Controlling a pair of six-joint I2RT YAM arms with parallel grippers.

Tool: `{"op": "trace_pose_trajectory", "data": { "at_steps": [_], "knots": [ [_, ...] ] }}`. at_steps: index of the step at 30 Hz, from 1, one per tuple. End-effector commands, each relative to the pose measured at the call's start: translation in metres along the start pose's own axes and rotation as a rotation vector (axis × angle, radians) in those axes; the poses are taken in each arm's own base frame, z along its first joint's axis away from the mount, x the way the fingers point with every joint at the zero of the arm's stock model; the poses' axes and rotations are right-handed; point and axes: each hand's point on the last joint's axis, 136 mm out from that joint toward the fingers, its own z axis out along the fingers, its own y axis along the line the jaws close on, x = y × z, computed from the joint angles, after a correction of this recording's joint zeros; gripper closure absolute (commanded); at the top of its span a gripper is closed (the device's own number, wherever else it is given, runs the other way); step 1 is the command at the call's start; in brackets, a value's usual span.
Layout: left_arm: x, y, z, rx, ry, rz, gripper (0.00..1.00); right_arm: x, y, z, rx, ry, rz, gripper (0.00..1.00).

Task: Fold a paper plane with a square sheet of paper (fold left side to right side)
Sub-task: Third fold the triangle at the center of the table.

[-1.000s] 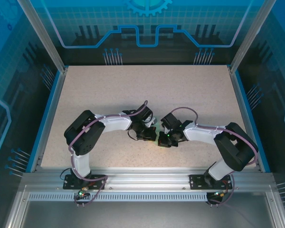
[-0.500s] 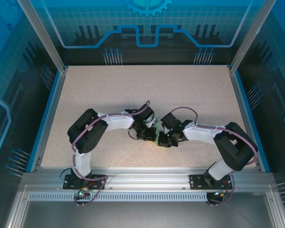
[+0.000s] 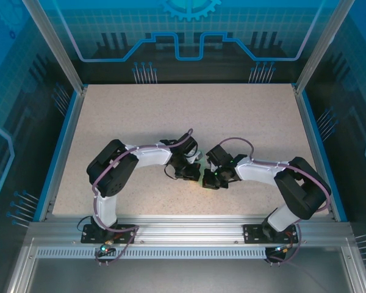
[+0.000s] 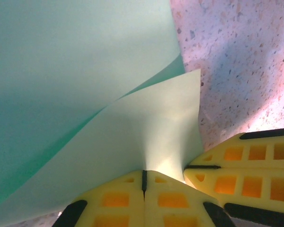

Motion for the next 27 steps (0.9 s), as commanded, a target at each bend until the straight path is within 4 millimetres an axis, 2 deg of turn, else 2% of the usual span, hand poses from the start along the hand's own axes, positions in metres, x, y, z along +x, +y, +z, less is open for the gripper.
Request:
{"op": "trace_pose_trajectory", "data": {
  "at_steps": [1,20,27],
  "knots": [
    [-0.004,0.033,-0.007,-0.100,-0.012,-0.027,0.99,0.035,-0.050,0.014,0.165,0.122,0.049,1.00],
    [-0.023,0.083,-0.036,-0.141,-0.054,-0.091,0.99,0.038,-0.052,0.012,0.176,0.132,0.054,1.00],
    [-0.025,0.093,-0.043,-0.154,-0.063,-0.103,0.99,0.037,-0.051,0.012,0.173,0.131,0.049,1.00]
  ]
}}
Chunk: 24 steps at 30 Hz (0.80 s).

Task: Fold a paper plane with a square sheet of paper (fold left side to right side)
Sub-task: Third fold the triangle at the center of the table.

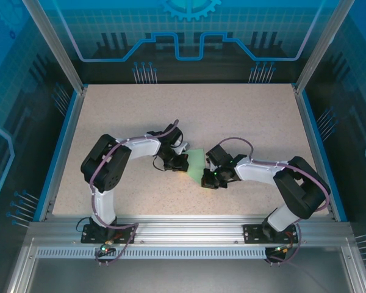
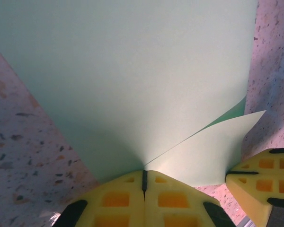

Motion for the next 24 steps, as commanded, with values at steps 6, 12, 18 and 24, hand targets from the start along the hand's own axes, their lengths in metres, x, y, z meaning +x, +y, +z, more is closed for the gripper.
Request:
{"op": "trace_pose_trajectory", "data": {
  "at_steps": [6,12,18,24],
  "knots": [
    [-0.008,0.037,-0.022,-0.126,-0.054,-0.036,0.96,0.031,-0.041,0.009,0.140,0.111,0.034,1.00],
    [-0.017,0.023,-0.048,-0.090,-0.117,-0.031,0.94,0.008,-0.005,-0.005,0.038,0.025,-0.065,1.00],
    [-0.015,0.007,-0.077,-0.028,-0.220,-0.065,0.70,-0.013,0.024,-0.038,-0.007,-0.082,-0.219,0.83],
    [-0.001,-0.004,-0.090,0.074,-0.306,-0.156,0.45,-0.032,0.017,-0.063,0.063,-0.155,-0.346,0.65]
  ]
}}
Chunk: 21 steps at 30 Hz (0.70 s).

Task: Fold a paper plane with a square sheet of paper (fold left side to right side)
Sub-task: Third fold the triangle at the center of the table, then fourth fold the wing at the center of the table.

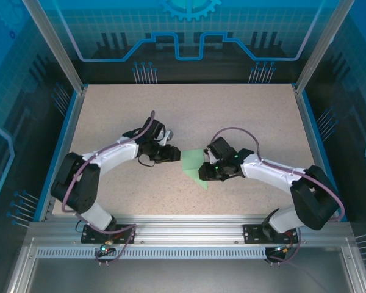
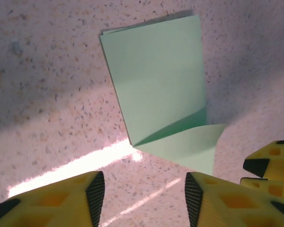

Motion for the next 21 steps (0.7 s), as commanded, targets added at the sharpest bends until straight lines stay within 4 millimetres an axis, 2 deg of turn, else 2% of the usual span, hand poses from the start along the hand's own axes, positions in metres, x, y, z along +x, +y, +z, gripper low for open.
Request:
{"op": "trace_pose_trajectory", "data": {
  "at_steps": [1,6,9,14,19,20,21],
  "knots": [
    [0.006,-0.006,-0.004,0.076,-0.036,-0.100,0.43,-0.007,-0.016,-0.011,0.063,-0.009,-0.105,0.63],
    [0.019,-0.009,0.005,0.166,-0.028,-0.202,0.36,-0.026,-0.017,-0.003,0.038,-0.047,-0.212,0.56],
    [0.023,-0.017,0.018,0.228,0.007,-0.234,0.35,-0.032,-0.016,0.009,0.015,-0.042,-0.238,0.55],
    [0.027,-0.019,0.030,0.213,0.035,-0.234,0.34,-0.034,-0.018,0.026,-0.008,-0.023,-0.246,0.55],
    [0.031,-0.020,0.039,0.202,0.057,-0.230,0.33,-0.033,-0.016,0.035,-0.050,-0.001,-0.238,0.61],
    [0.032,-0.019,0.040,0.199,0.062,-0.232,0.33,-0.043,-0.010,0.032,-0.059,-0.023,-0.245,0.65],
    [0.032,-0.020,0.042,0.198,0.067,-0.230,0.33,-0.044,-0.011,0.032,-0.059,-0.022,-0.243,0.68]
  ]
}}
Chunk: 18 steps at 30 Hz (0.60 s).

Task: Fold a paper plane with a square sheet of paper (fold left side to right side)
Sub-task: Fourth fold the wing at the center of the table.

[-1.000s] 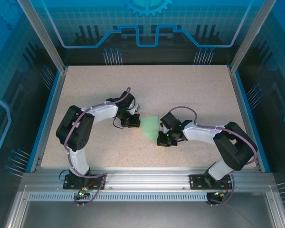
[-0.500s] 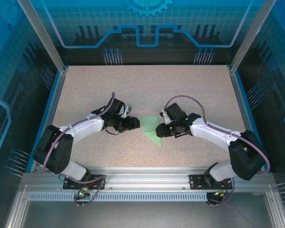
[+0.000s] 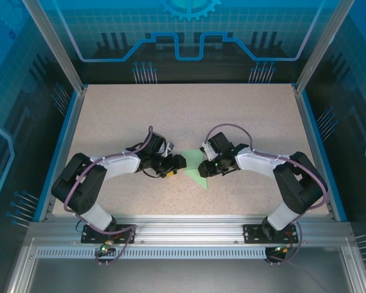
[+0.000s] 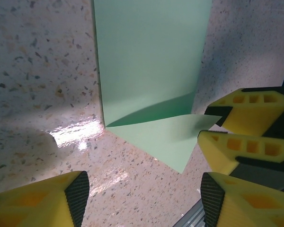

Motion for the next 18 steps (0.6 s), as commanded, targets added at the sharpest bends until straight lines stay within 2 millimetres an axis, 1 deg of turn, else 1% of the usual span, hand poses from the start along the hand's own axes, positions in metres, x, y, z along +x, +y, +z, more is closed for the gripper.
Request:
{"op": "trace_pose_trajectory", "data": {
  "at_steps": [1,4,6,11,18],
  "knots": [
    [-0.001,-0.010,0.006,0.030,0.019,0.008,0.33,-0.024,0.006,-0.005,-0.046,-0.053,-0.014,0.72],
    [-0.001,-0.011,0.010,0.027,0.031,0.007,0.32,-0.023,0.001,-0.005,-0.031,-0.047,-0.004,0.82],
    [0.000,-0.012,0.013,0.023,0.039,0.008,0.32,-0.022,-0.002,-0.008,-0.023,-0.050,0.001,0.87],
    [0.000,-0.015,0.020,0.024,0.055,0.014,0.32,-0.019,-0.006,-0.010,-0.012,-0.049,0.011,0.92],
    [0.000,-0.022,0.030,0.028,0.078,0.025,0.35,-0.017,-0.009,-0.010,-0.007,-0.045,0.021,0.93]
  ]
}}
